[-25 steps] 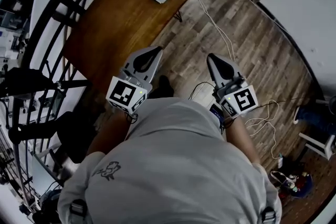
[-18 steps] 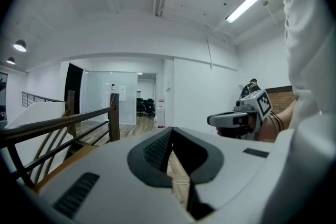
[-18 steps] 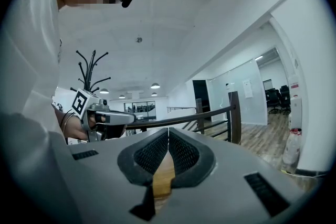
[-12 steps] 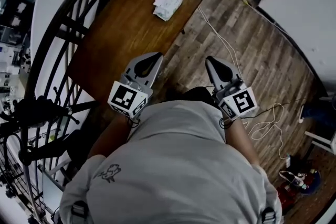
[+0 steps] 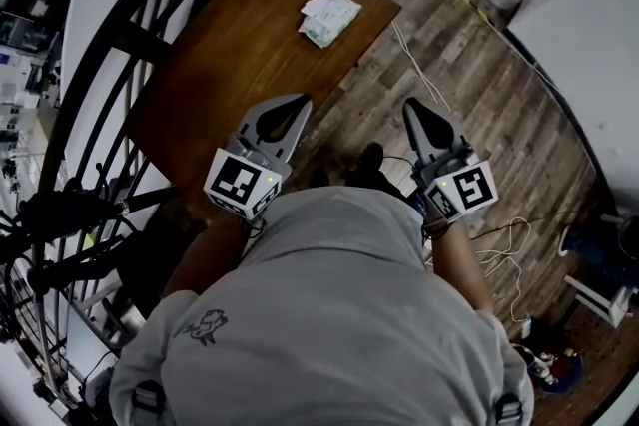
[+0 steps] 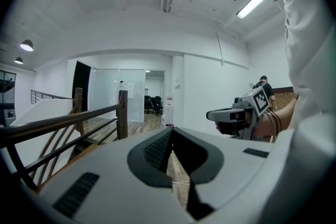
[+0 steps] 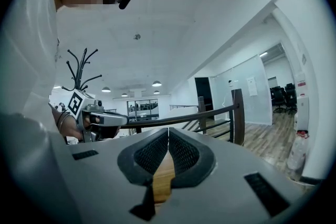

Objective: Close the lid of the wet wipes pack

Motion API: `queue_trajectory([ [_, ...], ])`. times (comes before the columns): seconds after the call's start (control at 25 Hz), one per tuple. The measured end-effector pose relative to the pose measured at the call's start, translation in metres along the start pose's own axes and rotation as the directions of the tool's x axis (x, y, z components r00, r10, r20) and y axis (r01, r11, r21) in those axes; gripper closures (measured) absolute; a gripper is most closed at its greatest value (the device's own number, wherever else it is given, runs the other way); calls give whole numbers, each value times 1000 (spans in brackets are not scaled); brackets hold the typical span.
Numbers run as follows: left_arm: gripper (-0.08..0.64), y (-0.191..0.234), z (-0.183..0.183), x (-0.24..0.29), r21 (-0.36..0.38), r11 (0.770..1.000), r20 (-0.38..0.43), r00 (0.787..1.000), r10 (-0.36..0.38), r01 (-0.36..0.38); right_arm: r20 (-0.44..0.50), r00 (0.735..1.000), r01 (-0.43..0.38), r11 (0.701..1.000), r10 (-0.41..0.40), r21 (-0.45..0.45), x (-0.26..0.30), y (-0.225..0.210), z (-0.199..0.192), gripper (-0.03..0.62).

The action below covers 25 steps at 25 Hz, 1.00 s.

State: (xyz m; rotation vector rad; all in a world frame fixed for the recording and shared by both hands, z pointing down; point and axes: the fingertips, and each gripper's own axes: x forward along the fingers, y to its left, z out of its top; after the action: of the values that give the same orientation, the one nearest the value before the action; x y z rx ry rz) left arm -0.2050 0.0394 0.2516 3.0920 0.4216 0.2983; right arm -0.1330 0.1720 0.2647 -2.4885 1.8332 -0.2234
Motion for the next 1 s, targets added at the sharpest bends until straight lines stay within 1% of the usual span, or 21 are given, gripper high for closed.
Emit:
queue_trajectory([
  [0.16, 548, 8, -3, 40, -13, 999, -6, 999, 32, -32, -5, 1000, -19, 1000, 19, 6, 9, -45, -3, 558],
  [0.48, 548, 10, 16, 115, -14, 995, 1, 995, 100, -100, -26, 994, -105, 994, 105, -12, 16, -116, 10, 558],
  [0.64, 548, 14, 19, 142, 9, 990, 1, 990, 142, -142, -38, 987, -159, 987, 158, -27, 21, -138, 13, 558],
  [0.8, 548, 19, 17, 157, -14, 984, -1, 984, 178, -178, -47, 980, -196, 980, 195, -21, 30, -155, 12, 558],
  [1.0, 548, 38, 7, 167, -44, 977, -17, 978, 208, -208, -61, 972, -229, 973, 228, -14, 53, -170, 9, 558],
])
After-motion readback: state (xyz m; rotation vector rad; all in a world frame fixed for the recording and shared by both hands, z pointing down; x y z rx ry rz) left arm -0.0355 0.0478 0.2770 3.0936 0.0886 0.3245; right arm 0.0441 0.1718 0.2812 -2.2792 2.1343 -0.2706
